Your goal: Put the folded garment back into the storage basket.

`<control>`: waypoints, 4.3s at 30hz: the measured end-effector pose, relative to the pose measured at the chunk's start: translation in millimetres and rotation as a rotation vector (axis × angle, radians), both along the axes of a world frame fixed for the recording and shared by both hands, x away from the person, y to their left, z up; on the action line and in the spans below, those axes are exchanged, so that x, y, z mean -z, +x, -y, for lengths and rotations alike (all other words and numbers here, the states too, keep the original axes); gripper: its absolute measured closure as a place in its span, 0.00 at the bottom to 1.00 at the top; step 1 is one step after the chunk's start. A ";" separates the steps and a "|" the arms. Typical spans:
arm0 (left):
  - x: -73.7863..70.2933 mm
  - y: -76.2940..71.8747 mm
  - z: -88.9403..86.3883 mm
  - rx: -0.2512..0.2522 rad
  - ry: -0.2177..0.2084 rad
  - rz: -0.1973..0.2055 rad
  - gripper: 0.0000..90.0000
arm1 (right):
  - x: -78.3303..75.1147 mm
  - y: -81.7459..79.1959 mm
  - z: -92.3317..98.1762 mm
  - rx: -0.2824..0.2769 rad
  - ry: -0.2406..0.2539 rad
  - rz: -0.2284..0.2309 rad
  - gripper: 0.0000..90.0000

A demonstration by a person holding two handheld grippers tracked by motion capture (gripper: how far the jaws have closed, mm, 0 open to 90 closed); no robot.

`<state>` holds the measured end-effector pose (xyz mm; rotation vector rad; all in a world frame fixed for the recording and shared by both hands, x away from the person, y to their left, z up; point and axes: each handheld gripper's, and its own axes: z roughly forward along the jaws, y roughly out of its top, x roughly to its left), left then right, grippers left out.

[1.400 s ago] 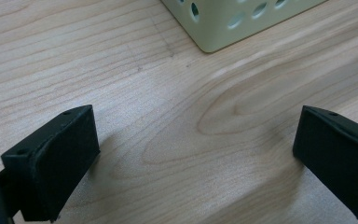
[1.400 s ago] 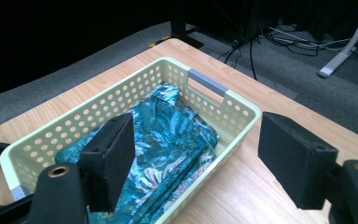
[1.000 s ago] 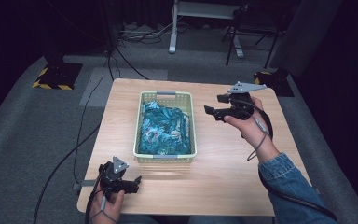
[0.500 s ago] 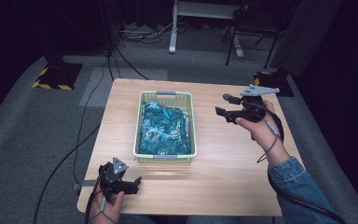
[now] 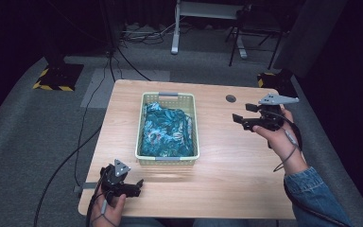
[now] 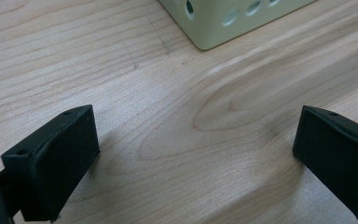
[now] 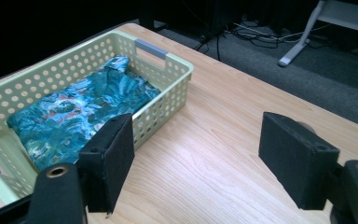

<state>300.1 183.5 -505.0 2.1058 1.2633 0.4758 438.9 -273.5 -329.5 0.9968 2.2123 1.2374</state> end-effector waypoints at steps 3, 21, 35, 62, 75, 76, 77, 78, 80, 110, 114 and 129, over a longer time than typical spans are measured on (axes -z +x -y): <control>0.0 0.0 0.0 0.000 0.000 0.000 0.00 | 0.9 -2.4 8.9 0.012 -0.001 0.003 0.30; 0.0 0.5 0.1 0.000 -0.001 0.000 0.00 | 10.9 -11.9 40.5 0.044 -0.019 0.005 0.28; 0.1 2.1 0.4 -0.001 -0.002 0.000 0.00 | 20.3 -17.3 57.2 0.065 -0.047 -0.002 0.28; 0.1 2.1 0.4 0.000 -0.002 0.000 0.00 | 45.5 -28.2 86.3 0.113 -0.068 -0.034 0.27; 0.1 2.2 0.5 -0.002 -0.003 0.001 0.00 | 57.4 -32.8 99.9 0.128 -0.073 -0.047 0.26; 0.1 2.2 0.5 -0.002 -0.003 0.001 0.00 | 58.2 -33.2 101.3 0.132 -0.073 -0.047 0.26; 0.1 2.2 0.5 -0.002 -0.003 0.000 0.00 | 59.0 -33.7 102.6 0.134 -0.072 -0.048 0.26; 0.1 2.2 0.5 -0.002 -0.003 0.001 0.00 | 60.0 -34.2 103.9 0.136 -0.070 -0.049 0.26; 0.1 2.2 0.5 -0.001 -0.003 0.001 0.00 | 62.1 -35.2 106.3 0.139 -0.071 -0.051 0.26; 0.0 2.4 0.6 -0.002 -0.003 0.000 0.00 | 96.0 -50.3 129.8 0.193 -0.109 -0.087 0.26; 0.0 2.4 0.6 -0.003 -0.003 0.000 0.00 | 101.3 -53.2 133.4 0.200 -0.107 -0.095 0.26; 0.0 2.4 0.6 -0.003 -0.003 0.000 0.00 | 122.5 -62.2 142.4 0.220 -0.100 -0.127 0.26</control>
